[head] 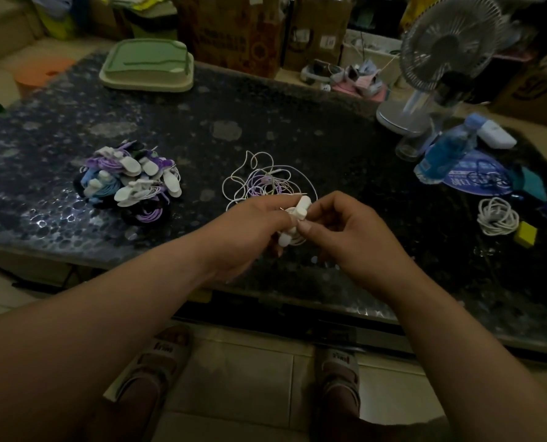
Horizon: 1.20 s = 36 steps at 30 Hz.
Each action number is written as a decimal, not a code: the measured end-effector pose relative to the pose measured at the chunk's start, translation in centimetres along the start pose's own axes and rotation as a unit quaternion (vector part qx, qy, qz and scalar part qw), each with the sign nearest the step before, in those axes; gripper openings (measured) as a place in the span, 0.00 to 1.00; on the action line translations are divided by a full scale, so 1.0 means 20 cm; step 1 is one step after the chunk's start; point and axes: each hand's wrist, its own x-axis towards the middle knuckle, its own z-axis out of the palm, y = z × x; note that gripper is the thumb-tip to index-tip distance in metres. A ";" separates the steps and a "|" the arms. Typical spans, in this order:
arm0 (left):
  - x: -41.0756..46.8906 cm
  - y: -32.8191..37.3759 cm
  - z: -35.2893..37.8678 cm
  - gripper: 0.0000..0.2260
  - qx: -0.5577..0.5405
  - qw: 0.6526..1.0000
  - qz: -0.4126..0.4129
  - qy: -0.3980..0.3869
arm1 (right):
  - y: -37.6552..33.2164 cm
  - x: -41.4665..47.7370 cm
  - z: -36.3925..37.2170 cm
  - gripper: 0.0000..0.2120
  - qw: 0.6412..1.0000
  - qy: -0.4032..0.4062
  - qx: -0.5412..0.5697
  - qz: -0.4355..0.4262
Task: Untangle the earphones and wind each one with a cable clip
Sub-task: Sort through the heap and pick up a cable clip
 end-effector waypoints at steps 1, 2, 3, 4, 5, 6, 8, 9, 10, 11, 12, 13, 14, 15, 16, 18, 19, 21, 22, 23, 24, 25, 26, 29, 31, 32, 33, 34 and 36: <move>0.00 0.00 0.00 0.15 -0.008 1.000 -0.001 0.000 | 0.00 0.00 0.00 0.06 1.000 -0.001 0.006 0.002; 0.00 0.00 0.00 0.16 -0.020 1.000 -0.004 0.002 | -0.01 0.00 0.00 0.06 1.000 -0.003 0.013 0.007; -0.01 0.01 0.00 0.16 -0.032 0.999 -0.006 0.006 | -0.01 0.00 0.00 0.05 1.000 -0.004 0.021 0.014; -0.01 0.01 0.00 0.16 -0.041 0.999 -0.006 0.012 | 0.00 0.01 0.00 0.05 0.999 -0.006 0.030 0.021; -0.01 0.02 0.00 0.16 -0.048 0.999 -0.006 0.018 | 0.00 0.01 0.00 0.04 0.999 -0.008 0.040 0.026; -0.01 0.02 0.00 0.17 -0.050 0.998 -0.004 0.022 | 0.00 0.01 0.00 0.04 0.998 -0.009 0.052 0.029; -0.02 0.02 0.00 0.18 -0.052 0.998 0.000 0.025 | 0.01 0.02 0.00 0.04 0.996 -0.014 0.077 0.038; -0.02 0.01 0.01 0.17 -0.054 0.998 0.000 0.028 | 0.01 0.02 0.01 0.05 0.995 -0.015 0.090 0.044; -0.01 0.01 0.01 0.17 -0.056 0.998 -0.001 0.032 | 0.01 0.03 0.01 0.06 0.992 -0.014 0.109 0.054; -0.01 0.00 0.01 0.17 -0.057 0.998 -0.001 0.037 | 0.01 0.03 0.02 0.06 0.988 -0.014 0.139 0.070; -0.01 0.00 0.01 0.17 -0.058 0.997 0.000 0.042 | 0.00 0.04 0.02 0.06 0.980 -0.017 0.177 0.090; -0.01 -0.01 0.01 0.17 -0.058 0.997 0.001 0.045 | -0.01 0.04 0.03 0.05 0.970 -0.024 0.215 0.111; -0.01 -0.01 0.00 0.17 -0.059 0.997 0.004 0.047 | -0.01 0.05 0.03 0.05 0.960 -0.032 0.246 0.129; -0.01 -0.01 0.00 0.17 -0.062 0.997 0.006 0.048 | -0.01 0.06 0.03 0.05 0.952 -0.039 0.268 0.146; -0.01 -0.01 -0.01 0.16 -0.065 0.997 0.007 0.048 | -0.01 0.06 0.03 0.05 0.947 -0.045 0.278 0.157; -0.02 0.00 -0.02 0.16 -0.062 0.997 0.005 0.053 | 0.00 0.07 0.05 0.04 0.949 -0.047 0.266 0.165; -0.02 0.00 -0.03 0.16 -0.057 0.997 0.001 0.057 | 0.01 0.08 0.06 0.05 0.954 -0.043 0.247 0.163; -0.02 0.00 -0.06 0.15 -0.049 0.996 -0.017 0.070 | 0.02 0.08 0.08 0.09 0.965 -0.033 0.206 0.160; -0.03 0.00 -0.09 0.13 -0.047 0.995 -0.030 0.080 | 0.01 0.09 0.09 0.11 0.968 -0.031 0.196 0.157; -0.03 0.01 -0.10 0.11 -0.046 0.994 -0.046 0.087 | 0.01 0.09 0.09 0.13 0.969 -0.033 0.196 0.150; -0.03 0.01 -0.13 0.09 -0.041 0.993 -0.062 0.094 | 0.00 0.10 0.09 0.15 0.970 -0.042 0.196 0.139; -0.04 0.02 -0.15 0.07 -0.035 0.992 -0.072 0.099 | -0.01 0.11 0.10 0.15 0.972 -0.051 0.193 0.128; -0.04 0.03 -0.17 0.05 -0.028 0.991 -0.079 0.102 | -0.02 0.13 0.11 0.14 0.973 -0.060 0.190 0.119; -0.06 0.03 -0.24 0.06 -0.025 0.990 -0.086 0.109 | -0.05 0.17 0.17 0.09 0.974 -0.059 0.191 0.110; -0.08 0.04 -0.29 0.08 -0.028 0.988 -0.086 0.124 | -0.08 0.20 0.22 0.06 0.972 -0.052 0.199 0.117; -0.09 0.04 -0.31 0.08 -0.031 0.986 -0.084 0.139 | -0.09 0.22 0.25 0.05 0.968 -0.056 0.210 0.123; -0.10 0.05 -0.32 0.08 -0.040 0.983 -0.082 0.158 | -0.10 0.23 0.27 0.05 0.964 -0.059 0.224 0.128; -0.12 0.06 -0.35 0.09 -0.052 0.979 -0.079 0.181 | -0.12 0.25 0.30 0.05 0.960 -0.060 0.238 0.131; -0.15 0.07 -0.39 0.10 -0.084 0.969 -0.073 0.219 | -0.14 0.28 0.35 0.05 0.955 -0.050 0.257 0.138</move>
